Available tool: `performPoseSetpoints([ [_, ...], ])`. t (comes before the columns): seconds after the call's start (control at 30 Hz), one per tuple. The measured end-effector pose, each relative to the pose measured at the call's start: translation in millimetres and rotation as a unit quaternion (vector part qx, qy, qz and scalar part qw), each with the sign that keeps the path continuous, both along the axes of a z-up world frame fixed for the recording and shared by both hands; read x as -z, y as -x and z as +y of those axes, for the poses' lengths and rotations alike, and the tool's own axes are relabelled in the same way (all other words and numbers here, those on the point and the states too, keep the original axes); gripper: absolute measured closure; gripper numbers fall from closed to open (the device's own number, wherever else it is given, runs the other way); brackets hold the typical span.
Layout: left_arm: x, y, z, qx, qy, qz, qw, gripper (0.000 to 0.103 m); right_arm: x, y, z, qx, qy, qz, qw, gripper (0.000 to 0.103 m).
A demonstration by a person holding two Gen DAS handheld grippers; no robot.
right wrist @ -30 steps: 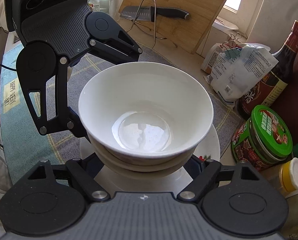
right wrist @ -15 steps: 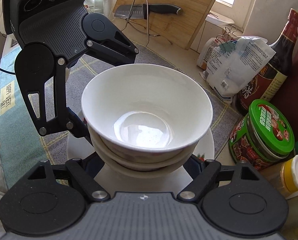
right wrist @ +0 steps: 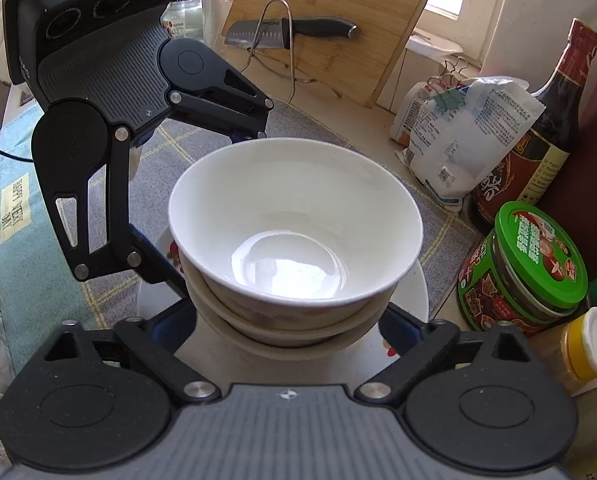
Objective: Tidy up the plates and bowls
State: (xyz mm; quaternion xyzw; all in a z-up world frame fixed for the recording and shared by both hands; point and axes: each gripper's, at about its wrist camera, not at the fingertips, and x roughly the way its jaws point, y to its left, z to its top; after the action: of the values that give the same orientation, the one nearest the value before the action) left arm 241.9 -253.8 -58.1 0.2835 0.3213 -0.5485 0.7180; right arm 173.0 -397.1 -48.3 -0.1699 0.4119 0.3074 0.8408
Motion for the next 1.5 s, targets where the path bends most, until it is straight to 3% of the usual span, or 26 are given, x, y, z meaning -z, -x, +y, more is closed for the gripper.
performPoseSetpoints([
  [0.2, -3.9, 5.7, 12.7, -0.027, 0.010, 0.007, 0.9996, 0.007, -3.5, 2.1, 0.3, 0.006, 0.010, -0.009, 1.000, 0.000],
  [0.33, -6.2, 20.6, 23.6, -0.046, 0.016, -0.010, 0.9987, 0.006, -4.4, 7.5, 1.9, 0.017, 0.016, -0.013, 1.000, 0.000],
  [0.47, -22.4, 35.3, 40.5, -0.086, 0.056, -0.032, 0.9943, 0.006, -9.6, 17.5, 6.5, 0.057, 0.029, -0.021, 0.998, 0.000],
  [0.6, -44.9, 47.2, 62.4, -0.123, 0.124, -0.057, 0.9830, 0.000, -20.9, 33.8, 18.1, 0.117, 0.043, -0.032, 0.992, 0.000],
  [0.67, -54.7, 54.4, 74.1, -0.148, 0.163, -0.078, 0.9724, 0.001, -26.4, 39.8, 26.8, 0.167, 0.052, -0.035, 0.984, 0.000],
  [0.77, -64.7, 65.4, 90.4, -0.181, 0.207, -0.105, 0.9557, 0.000, -35.8, 51.7, 39.1, 0.246, 0.047, -0.031, 0.968, 0.000],
  [0.9, -73.4, 78.3, 109.5, -0.219, 0.236, -0.109, 0.9404, 0.001, -46.5, 72.7, 58.4, 0.347, 0.019, -0.038, 0.937, 0.000],
  [0.97, -77.1, 85.3, 114.9, -0.233, 0.229, -0.116, 0.9381, 0.001, -47.9, 82.9, 67.7, 0.394, 0.007, -0.036, 0.919, 0.000],
  [1.1, -79.6, 93.7, 116.9, -0.255, 0.166, -0.091, 0.9482, 0.001, -47.8, 100.3, 82.9, 0.469, -0.009, -0.027, 0.883, 0.000],
  [1.17, -78.3, 97.8, 120.3, -0.284, 0.144, -0.078, 0.9449, 0.001, -49.1, 109.7, 88.6, 0.494, -0.020, -0.024, 0.869, 0.000],
  [1.3, -79.3, 102.7, 129.6, -0.318, 0.121, -0.036, 0.9396, 0.001, -53.6, 126.1, 101.2, 0.522, -0.020, -0.026, 0.852, 0.000],
  [1.5, -85.1, 108.8, 142.9, -0.349, 0.110, -0.020, 0.9304, 0.001, -60.2, 139.5, 116.1, 0.528, -0.026, -0.031, 0.849, 0.000],
])
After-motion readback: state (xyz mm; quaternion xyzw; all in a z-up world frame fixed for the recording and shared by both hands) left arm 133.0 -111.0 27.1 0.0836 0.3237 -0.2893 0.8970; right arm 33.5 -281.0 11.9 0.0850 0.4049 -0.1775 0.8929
